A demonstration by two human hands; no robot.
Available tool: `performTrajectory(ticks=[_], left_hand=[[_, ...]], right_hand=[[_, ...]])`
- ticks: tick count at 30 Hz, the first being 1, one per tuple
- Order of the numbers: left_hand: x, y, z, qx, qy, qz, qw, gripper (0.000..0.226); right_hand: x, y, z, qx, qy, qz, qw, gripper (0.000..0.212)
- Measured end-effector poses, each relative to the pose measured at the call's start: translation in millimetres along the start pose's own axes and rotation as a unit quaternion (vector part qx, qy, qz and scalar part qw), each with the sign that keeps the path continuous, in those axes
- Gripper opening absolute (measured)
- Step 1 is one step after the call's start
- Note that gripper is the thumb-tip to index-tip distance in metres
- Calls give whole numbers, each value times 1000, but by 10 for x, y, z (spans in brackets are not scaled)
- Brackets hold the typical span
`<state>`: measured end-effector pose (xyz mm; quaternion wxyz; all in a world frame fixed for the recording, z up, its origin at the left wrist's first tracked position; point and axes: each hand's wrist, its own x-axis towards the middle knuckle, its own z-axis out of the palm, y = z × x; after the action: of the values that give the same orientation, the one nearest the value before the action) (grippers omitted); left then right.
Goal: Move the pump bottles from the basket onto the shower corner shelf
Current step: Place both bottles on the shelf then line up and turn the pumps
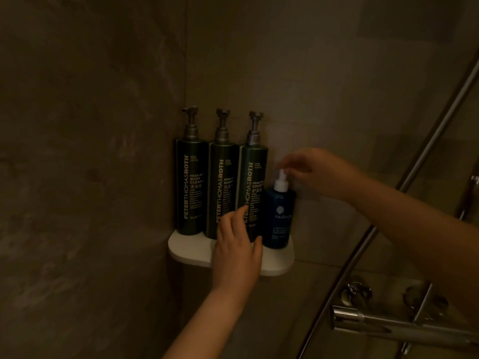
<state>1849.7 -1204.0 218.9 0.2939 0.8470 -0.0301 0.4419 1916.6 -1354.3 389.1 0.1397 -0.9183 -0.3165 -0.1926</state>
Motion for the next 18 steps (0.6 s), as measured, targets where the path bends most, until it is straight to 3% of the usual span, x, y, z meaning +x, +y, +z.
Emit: performTrajectory(ticks=[8,18], left_hand=[[-45,51,-20,-28,0,17,999,60],[-92,96,-10,-82,-24,12,996,61]], right_hand=[[-57,-37,-25,-24,13,-18,999,30],[-145,-155,-109,-56,18,-49,997,22]])
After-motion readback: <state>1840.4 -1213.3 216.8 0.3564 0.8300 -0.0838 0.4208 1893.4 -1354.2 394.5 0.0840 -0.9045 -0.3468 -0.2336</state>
